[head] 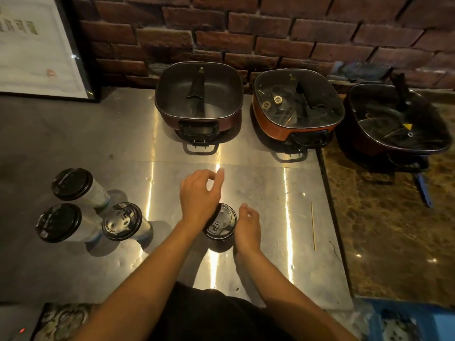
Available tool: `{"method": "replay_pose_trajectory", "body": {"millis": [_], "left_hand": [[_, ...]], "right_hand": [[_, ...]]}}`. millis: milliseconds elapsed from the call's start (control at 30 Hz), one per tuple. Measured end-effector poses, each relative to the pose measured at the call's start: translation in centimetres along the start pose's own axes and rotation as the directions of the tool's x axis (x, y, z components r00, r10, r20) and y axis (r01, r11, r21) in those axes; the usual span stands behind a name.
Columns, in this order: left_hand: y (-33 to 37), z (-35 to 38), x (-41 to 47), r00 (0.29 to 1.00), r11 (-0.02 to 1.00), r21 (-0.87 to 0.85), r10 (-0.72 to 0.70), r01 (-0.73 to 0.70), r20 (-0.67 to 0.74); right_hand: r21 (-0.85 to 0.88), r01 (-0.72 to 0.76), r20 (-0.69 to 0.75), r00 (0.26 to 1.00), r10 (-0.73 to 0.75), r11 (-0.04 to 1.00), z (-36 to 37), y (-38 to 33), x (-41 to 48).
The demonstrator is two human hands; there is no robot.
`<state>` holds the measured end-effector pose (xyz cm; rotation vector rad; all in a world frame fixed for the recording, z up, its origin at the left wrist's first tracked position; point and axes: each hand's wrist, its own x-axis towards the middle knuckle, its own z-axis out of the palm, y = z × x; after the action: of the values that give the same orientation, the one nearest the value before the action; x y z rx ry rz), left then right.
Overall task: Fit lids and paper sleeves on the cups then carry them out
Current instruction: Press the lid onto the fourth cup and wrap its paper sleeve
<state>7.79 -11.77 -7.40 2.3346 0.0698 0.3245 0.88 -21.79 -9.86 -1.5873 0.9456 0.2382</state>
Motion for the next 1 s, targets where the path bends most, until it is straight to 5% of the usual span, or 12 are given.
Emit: {"method": "replay_pose_trajectory", "body": {"millis": [67,167,233,367,767,1000], "left_hand": [[0.4,-0.5,-1.1,0.956,0.949,-0.129,-0.292,0.289,-0.01],[1.0,-0.2,-2.3,0.79,0.74,-0.297,-0.606,0.603,0.094],[1.0,0.3,-2.7,0.71,0.645,-0.328,-0.691,0.69,0.133],[-0.1,1.5,-3.1,0.661,0.613,-0.277,-0.739,0.74,0.131],[-0.1,1.8,-2.8,0.693,0.67,-0.206,-0.719,0.714,0.064],[0.5,-0.1,-1.1,0.878,0.772,-0.448,-0.473,0.451,0.07]], "right_hand": [[-0.071,0.115,-0.001,0.993,-0.116,0.991,-0.3,-1.8,0.8],[-0.173,0.207,0.066,0.978,-0.198,0.963,0.7,-3.7,1.4],[-0.277,0.214,0.087,0.976,-0.198,0.937,1.6,-3.9,1.5],[-0.29,0.14,0.097,0.988,-0.117,0.947,2.3,-3.3,1.5],[-0.293,0.122,0.075,0.992,-0.104,0.948,2.7,-2.8,2.2],[0.05,-0.287,0.16,0.948,0.276,0.957,1.4,-1.6,2.2]]}}
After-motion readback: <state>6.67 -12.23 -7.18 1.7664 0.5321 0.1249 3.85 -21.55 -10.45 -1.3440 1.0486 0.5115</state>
